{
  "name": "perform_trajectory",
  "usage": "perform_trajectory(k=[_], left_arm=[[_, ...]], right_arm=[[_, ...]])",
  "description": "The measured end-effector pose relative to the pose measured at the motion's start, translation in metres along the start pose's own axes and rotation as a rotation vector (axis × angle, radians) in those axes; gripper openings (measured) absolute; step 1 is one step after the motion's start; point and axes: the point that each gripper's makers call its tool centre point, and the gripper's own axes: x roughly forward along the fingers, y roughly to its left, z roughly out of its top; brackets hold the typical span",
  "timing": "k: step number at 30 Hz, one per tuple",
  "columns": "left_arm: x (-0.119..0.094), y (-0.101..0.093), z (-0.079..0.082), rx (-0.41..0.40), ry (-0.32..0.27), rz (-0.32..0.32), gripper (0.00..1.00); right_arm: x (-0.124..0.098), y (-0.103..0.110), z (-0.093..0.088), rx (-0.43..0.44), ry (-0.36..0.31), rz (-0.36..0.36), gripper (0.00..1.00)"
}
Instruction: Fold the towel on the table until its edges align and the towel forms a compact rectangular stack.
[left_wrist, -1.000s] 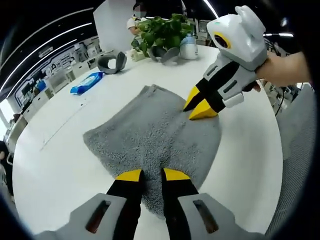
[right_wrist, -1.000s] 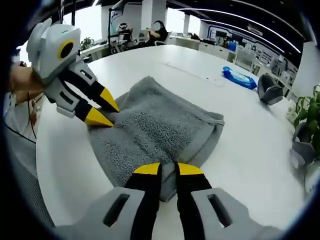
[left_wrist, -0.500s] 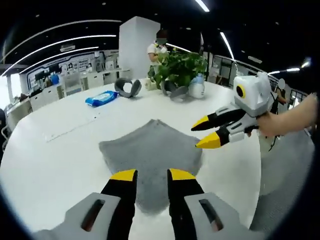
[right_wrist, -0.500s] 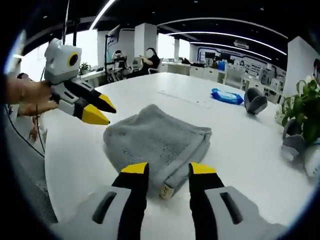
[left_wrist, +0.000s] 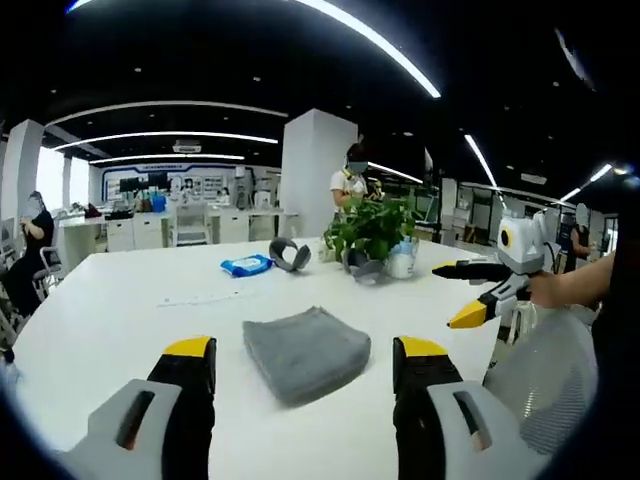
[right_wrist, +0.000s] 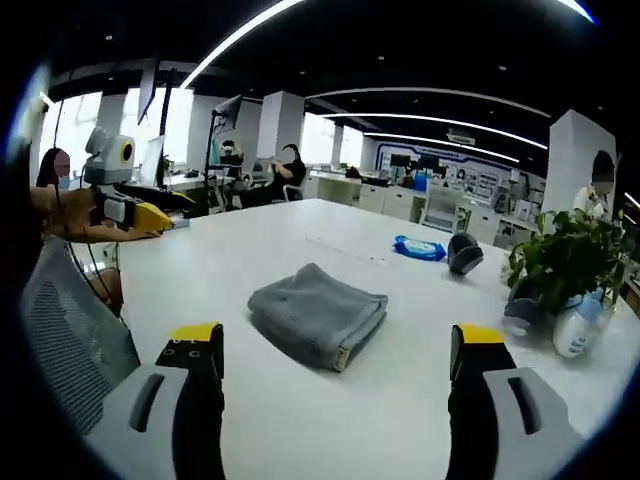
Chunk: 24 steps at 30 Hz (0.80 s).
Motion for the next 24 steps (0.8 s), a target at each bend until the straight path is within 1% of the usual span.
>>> perform_trajectory(k=[1,2,3,4,5,6,8,9,10,11,12,13,14,15,16,17,19,20,21,22,23,24], left_arm=[[-0.005,-0.001,0.002,0.009,-0.024,0.008,0.85],[-0.010,0.000,0.001,0.046,-0.046,0.027,0.90],[-0.013,-0.001,0.001,0.049,-0.063,0.038,0.98],[-0.016,-0.003,-0.002,0.032,-0.077,0.046,0.98],[-0.020,-0.009,-0.004,0.000,-0.082,0.038,0.99],[-0.021,-0.018,-0.006,-0.052,-0.086,0.030,0.99],[-0.021,-0.026,-0.008,-0.030,-0.078,0.034,0.99],[-0.021,-0.029,-0.012,0.040,-0.037,0.036,0.99],[-0.021,-0.029,-0.014,0.102,-0.010,0.045,0.99],[-0.020,-0.026,-0.014,0.173,0.003,0.065,0.99],[-0.018,-0.025,-0.011,0.174,-0.013,0.067,0.99],[-0.017,-0.024,-0.013,0.150,-0.024,0.059,0.99],[-0.017,-0.022,-0.014,0.144,-0.028,0.059,0.99],[-0.018,-0.017,-0.018,0.122,-0.016,0.069,0.99],[-0.019,-0.014,-0.021,0.098,0.002,0.085,0.99],[-0.019,-0.013,-0.021,0.102,0.002,0.089,0.99],[-0.018,-0.012,-0.019,0.120,-0.004,0.095,0.99],[-0.017,-0.012,-0.020,0.135,0.004,0.099,0.99],[-0.018,-0.012,-0.021,0.150,0.015,0.104,0.99],[-0.018,-0.012,-0.022,0.175,0.024,0.107,0.98],[-0.018,-0.013,-0.024,0.189,0.032,0.107,0.97],[-0.018,-0.014,-0.024,0.193,0.035,0.104,0.97]], right_arm=[[-0.010,-0.001,0.000,-0.016,-0.022,-0.016,0.99],[-0.016,-0.001,-0.001,-0.030,-0.020,-0.022,0.99],[-0.021,-0.004,-0.002,-0.018,0.014,-0.037,0.99],[-0.023,-0.004,0.002,-0.019,0.002,-0.041,0.99],[-0.027,-0.003,0.003,-0.062,0.001,-0.041,0.99],[-0.031,-0.002,0.001,-0.072,0.011,-0.048,0.99],[-0.039,0.001,-0.004,-0.079,0.005,-0.052,0.99],[-0.041,0.000,-0.008,-0.072,0.003,-0.054,0.99],[-0.044,0.000,-0.017,-0.047,0.023,-0.063,0.99],[-0.047,-0.003,-0.026,-0.035,0.059,-0.078,0.99],[-0.050,-0.008,-0.035,-0.050,0.092,-0.106,0.96],[-0.051,-0.013,-0.037,-0.073,0.099,-0.127,0.92],[-0.050,-0.016,-0.037,-0.089,0.095,-0.136,0.89],[-0.049,-0.018,-0.036,-0.090,0.108,-0.134,0.85],[-0.049,-0.018,-0.033,-0.078,0.098,-0.134,0.84],[-0.049,-0.015,-0.027,-0.049,0.045,-0.126,0.86],[-0.048,-0.014,-0.028,-0.062,0.051,-0.127,0.90],[-0.048,-0.015,-0.030,-0.077,0.063,-0.130,0.90],[-0.048,-0.016,-0.033,-0.073,0.074,-0.131,0.89],[-0.049,-0.016,-0.036,-0.037,0.085,-0.125,0.88],[-0.049,-0.014,-0.036,0.010,0.076,-0.118,0.88],[-0.049,-0.015,-0.034,0.034,0.060,-0.120,0.88]])
